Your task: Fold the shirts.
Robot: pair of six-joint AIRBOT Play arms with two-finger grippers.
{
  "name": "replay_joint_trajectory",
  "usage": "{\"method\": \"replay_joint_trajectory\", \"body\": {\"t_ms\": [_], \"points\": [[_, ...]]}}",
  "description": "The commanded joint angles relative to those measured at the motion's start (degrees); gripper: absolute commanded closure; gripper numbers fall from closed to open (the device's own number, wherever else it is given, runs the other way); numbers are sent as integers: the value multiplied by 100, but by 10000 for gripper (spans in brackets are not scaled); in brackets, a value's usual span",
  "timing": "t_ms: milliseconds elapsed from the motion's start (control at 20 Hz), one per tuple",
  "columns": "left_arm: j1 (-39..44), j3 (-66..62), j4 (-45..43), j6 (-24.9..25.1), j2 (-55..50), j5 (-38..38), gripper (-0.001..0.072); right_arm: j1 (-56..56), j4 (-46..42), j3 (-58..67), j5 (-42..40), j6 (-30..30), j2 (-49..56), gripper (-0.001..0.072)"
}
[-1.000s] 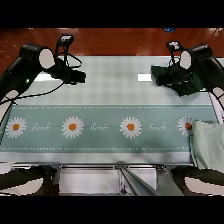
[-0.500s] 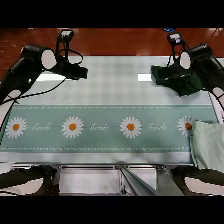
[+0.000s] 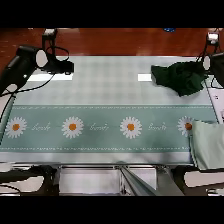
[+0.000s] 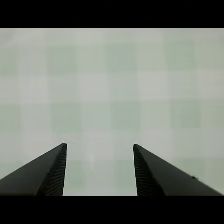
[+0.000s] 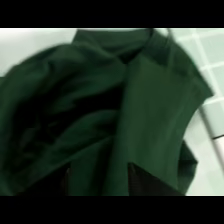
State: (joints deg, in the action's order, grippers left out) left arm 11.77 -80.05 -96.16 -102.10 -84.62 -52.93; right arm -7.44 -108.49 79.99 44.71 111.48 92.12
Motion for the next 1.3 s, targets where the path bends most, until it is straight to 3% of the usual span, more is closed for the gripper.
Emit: {"method": "replay_joint_trajectory", "body": {"t_ms": [0, 100, 150, 200, 250, 300, 550, 850, 1250], "points": [[-289, 4, 85, -214, -79, -588, 200, -450, 879, 57, -46, -295, 750, 303], [-299, 4, 85, -214, -133, -750, 200, -452, 946, 328, 289, -323, 1141, 306], [-299, 4, 87, -214, -155, -839, 200, -452, 1016, 492, 492, -433, 1298, 347], [-302, 4, 87, -214, -166, -992, 200, -452, 1121, 634, 651, -590, 1381, 469], [-332, 2, 83, -208, -164, -1191, 200, -452, 1298, 774, 754, -848, 1388, 658], [-400, -9, 83, -160, -144, -1432, 200, -452, 1482, 955, 870, -1073, 1353, 684], [-999, 127, 356, 7, 522, -2240, 200, -424, 2120, 2127, 1191, -2013, 415, 685], [-1032, 2391, 1207, 87, 2988, -1001, 200, -175, 2498, 3252, 1021, -2382, -1292, 685], [-1032, 4513, 2164, 87, 5639, -376, 200, 935, 2712, 3792, 831, -2767, -2535, 685]]}}
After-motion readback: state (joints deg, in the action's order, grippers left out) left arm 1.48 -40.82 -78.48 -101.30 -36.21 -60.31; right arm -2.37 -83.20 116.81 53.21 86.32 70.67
